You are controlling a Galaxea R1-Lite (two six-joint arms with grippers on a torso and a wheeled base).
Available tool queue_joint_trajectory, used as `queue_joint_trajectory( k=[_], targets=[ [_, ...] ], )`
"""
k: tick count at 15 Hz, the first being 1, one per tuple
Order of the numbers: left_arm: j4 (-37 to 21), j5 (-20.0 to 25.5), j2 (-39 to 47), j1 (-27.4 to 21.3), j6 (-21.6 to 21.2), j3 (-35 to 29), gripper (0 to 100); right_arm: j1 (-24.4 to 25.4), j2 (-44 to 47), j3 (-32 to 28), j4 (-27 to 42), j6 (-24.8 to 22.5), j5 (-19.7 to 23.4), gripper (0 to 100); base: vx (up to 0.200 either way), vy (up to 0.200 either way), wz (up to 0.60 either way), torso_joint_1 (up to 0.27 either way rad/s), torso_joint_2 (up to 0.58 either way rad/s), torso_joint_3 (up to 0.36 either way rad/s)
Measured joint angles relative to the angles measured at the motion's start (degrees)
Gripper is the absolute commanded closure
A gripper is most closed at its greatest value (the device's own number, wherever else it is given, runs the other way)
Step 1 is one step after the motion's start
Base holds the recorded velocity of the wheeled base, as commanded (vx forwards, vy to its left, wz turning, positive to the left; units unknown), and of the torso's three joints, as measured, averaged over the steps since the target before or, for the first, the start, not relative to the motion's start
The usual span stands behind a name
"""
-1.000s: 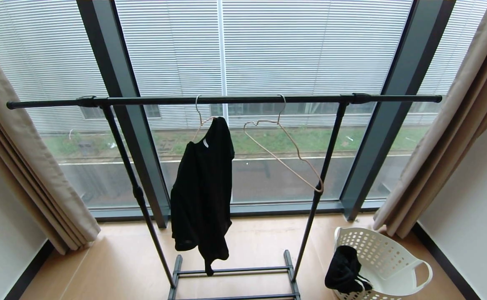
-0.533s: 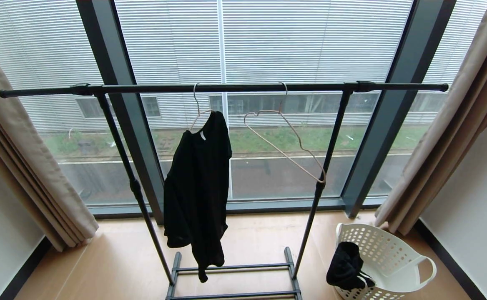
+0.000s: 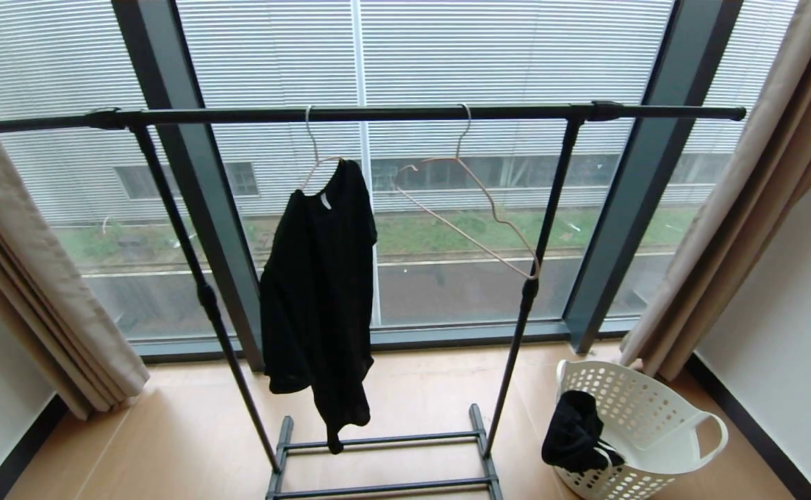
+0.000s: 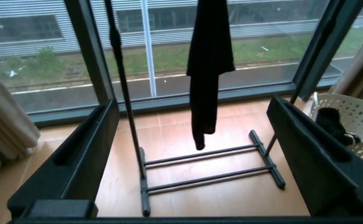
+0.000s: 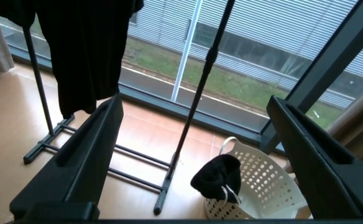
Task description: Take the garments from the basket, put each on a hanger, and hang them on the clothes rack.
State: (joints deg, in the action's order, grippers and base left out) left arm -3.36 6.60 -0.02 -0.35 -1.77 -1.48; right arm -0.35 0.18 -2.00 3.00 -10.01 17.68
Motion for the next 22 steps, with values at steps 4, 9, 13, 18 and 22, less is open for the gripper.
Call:
queue_joint_trajectory(
  k=[4,9,13,18,22],
  targets=[
    [0.0,0.0,0.0,0.0,0.1,0.0,0,0.0,0.0,-0.1,-0.1,1.0,1.0,0,0.0,0.0,-0.45,-0.035,0.09,0.049],
    [0.0,-0.1,0.0,0.0,0.1,0.0,0,0.0,0.0,-0.1,-0.1,1.0,0.9,0,0.0,0.0,0.0,0.0,0.0,0.0],
    [0.0,-0.1,0.0,0.0,0.1,0.0,0,0.0,0.0,-0.1,-0.1,1.0,0.9,0,0.0,0.0,-0.45,-0.002,0.0,0.002],
    [0.0,-0.1,0.0,0.0,0.1,0.0,0,0.0,0.0,0.0,-0.1,1.0,0.9,0,0.0,-0.12,0.0,-0.003,0.0,0.005],
    [0.0,-0.1,0.0,0.0,0.1,0.0,0,0.0,0.0,0.0,-0.1,1.0,0.9,0,0.0,-0.1,0.0,0.001,0.0,-0.002]
  ],
)
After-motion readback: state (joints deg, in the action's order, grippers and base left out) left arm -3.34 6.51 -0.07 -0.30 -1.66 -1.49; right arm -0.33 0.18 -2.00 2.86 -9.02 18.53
